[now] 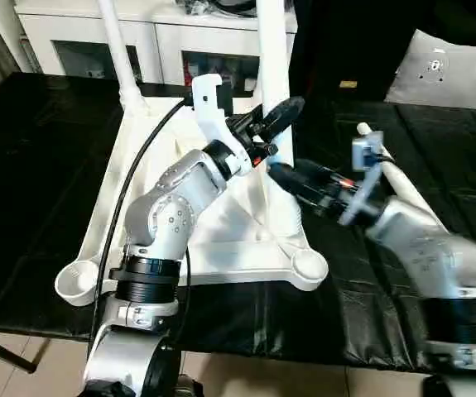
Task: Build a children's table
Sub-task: Pick table leg
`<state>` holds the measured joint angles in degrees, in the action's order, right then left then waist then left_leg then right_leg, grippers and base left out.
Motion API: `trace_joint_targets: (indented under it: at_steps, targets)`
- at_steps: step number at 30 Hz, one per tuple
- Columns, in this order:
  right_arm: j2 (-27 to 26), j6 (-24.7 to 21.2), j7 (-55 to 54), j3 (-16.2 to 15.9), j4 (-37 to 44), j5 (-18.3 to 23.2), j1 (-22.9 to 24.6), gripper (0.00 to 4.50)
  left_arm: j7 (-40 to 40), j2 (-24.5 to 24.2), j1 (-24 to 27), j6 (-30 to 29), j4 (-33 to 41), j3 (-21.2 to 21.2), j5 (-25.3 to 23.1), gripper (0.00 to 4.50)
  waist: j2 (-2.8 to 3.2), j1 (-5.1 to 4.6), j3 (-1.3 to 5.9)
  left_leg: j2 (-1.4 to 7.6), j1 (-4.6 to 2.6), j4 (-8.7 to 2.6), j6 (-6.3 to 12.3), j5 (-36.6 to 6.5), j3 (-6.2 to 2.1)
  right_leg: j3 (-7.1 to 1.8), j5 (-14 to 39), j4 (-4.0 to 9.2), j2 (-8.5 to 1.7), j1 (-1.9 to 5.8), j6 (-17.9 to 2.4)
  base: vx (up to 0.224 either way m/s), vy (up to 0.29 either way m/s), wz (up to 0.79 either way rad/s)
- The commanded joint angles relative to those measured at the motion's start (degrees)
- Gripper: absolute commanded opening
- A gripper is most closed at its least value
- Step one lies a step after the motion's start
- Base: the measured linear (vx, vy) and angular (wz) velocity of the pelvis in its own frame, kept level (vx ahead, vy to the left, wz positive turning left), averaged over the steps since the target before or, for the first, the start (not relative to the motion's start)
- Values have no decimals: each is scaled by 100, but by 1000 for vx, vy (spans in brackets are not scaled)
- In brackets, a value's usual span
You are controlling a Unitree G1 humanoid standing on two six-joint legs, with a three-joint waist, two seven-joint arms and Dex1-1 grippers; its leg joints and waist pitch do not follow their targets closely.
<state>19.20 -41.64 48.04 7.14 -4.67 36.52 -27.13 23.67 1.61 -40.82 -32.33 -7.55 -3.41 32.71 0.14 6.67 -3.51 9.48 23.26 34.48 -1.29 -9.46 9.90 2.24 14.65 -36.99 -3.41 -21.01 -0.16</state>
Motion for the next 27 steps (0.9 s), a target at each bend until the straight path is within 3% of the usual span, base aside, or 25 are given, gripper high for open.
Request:
trace_joint_targets:
  at_steps: [1,8,16,27]
  targets:
    - [117,-98,127,-36,18,70,-115,364,132,-41,-166,-14,76,123,-65,181,-103,29,431,351,-157,-317,330,-183,-118,-228,-615,410,-499,251,-1220,0,0,0]
    - [564,-57,881,-414,-39,-45,-99,364,881,-304,-328,-279,170,289,205,181,-105,48,432,344,-156,-299,380,-190,-108,-227,-652,398,-506,249,-1341,0,0,0]
    - [710,-100,1365,-619,22,46,-110,364,1587,-511,-222,-408,592,637,388,181,-104,60,438,363,-159,-292,427,-203,-110,-219,-672,378,-515,248,-1466,0,0,0]
    - [777,-20,1694,-856,-20,-9,-163,364,1953,-540,-192,-500,796,839,474,181,-112,75,433,361,-161,-293,421,-227,-108,-221,-561,388,-509,243,-1446,0,0,0]
